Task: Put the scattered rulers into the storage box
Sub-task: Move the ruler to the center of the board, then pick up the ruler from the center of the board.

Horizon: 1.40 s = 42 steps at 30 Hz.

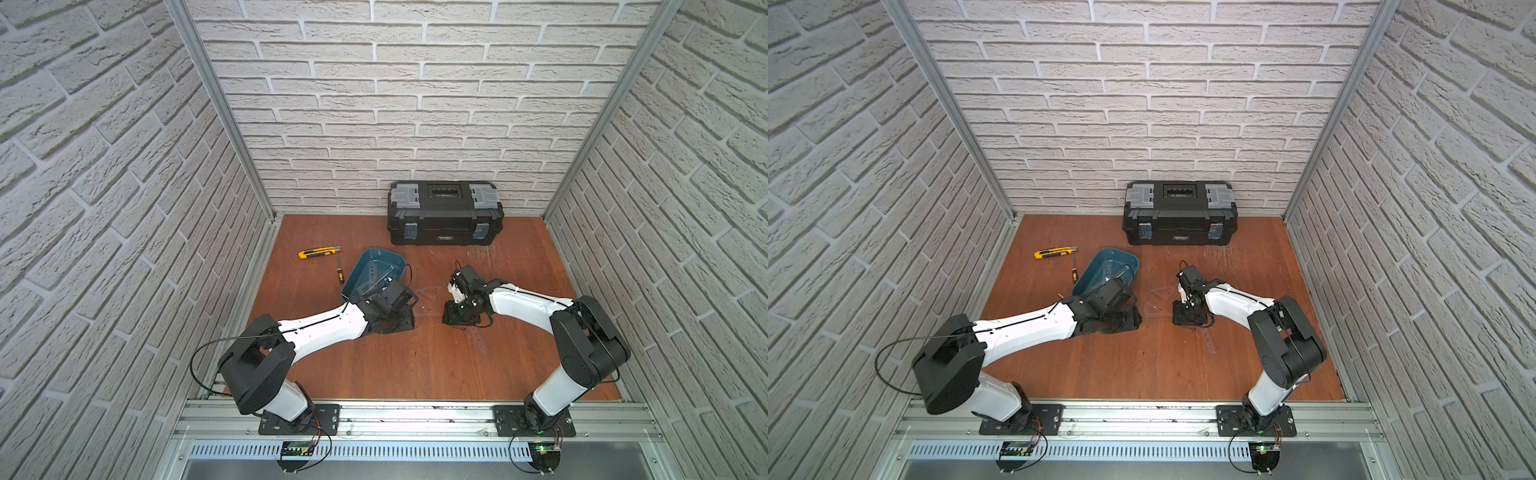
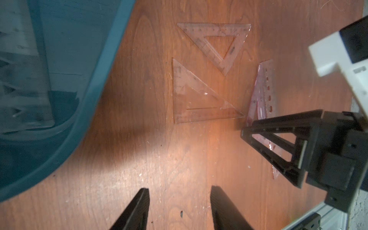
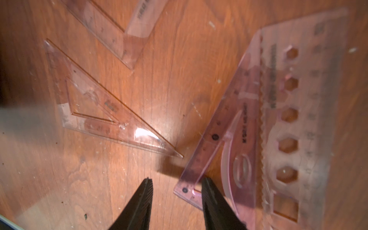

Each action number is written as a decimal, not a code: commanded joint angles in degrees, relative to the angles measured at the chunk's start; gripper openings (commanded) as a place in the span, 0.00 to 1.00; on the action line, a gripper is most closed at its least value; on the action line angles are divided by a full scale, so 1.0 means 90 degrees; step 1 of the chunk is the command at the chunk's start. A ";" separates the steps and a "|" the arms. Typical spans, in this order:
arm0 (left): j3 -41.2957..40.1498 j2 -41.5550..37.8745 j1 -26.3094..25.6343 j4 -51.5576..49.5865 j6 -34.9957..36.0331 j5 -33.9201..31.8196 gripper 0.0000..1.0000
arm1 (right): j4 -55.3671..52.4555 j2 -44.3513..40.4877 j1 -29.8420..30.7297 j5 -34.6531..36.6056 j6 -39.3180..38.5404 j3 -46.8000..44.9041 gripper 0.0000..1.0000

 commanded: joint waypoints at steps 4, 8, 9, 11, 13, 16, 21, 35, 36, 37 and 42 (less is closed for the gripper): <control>-0.0075 -0.0216 -0.0040 -0.0035 -0.0021 -0.0132 0.55 | 0.0135 -0.0214 0.0262 0.0125 0.0187 -0.0243 0.45; -0.0108 -0.0301 -0.0048 -0.0037 -0.0014 -0.0169 0.55 | 0.0102 -0.0410 0.0693 0.0235 0.0405 -0.0426 0.45; -0.0124 -0.0336 -0.0053 -0.0045 -0.0012 -0.0186 0.55 | 0.0130 -0.0468 0.0801 0.0240 0.0504 -0.0502 0.45; -0.0170 -0.0448 -0.0074 -0.0088 -0.0020 -0.0246 0.55 | 0.0210 -0.0570 0.0997 0.0211 0.0700 -0.0630 0.45; -0.0249 -0.0589 -0.0099 -0.0138 -0.0036 -0.0313 0.55 | 0.0286 -0.0657 0.1210 0.0205 0.0900 -0.0752 0.45; -0.0408 -0.0922 -0.0123 -0.0254 -0.0095 -0.0453 0.55 | 0.0321 -0.0726 0.1571 0.0204 0.1168 -0.0836 0.45; -0.0750 -0.1640 -0.0162 -0.0623 -0.0210 -0.0760 0.55 | 0.0426 -0.0715 0.2322 0.0202 0.1621 -0.0776 0.45; -0.1851 -0.3200 -0.0364 -0.1267 -0.0895 -0.1211 0.57 | 0.0071 -0.0356 0.3153 0.0543 0.1721 0.0480 0.45; -0.1910 -0.3179 -0.0428 -0.1206 -0.0954 -0.1224 0.57 | -0.0092 -0.0487 0.3153 0.0640 0.1664 0.0521 0.45; -0.1965 -0.3154 -0.0470 -0.1142 -0.1002 -0.1214 0.57 | -0.0237 -0.0607 0.3153 0.0726 0.1624 0.0535 0.45; -0.2073 -0.2793 -0.0629 -0.0610 -0.1118 -0.1131 0.57 | -0.1122 -0.1336 0.3143 0.1536 0.1527 0.0306 0.47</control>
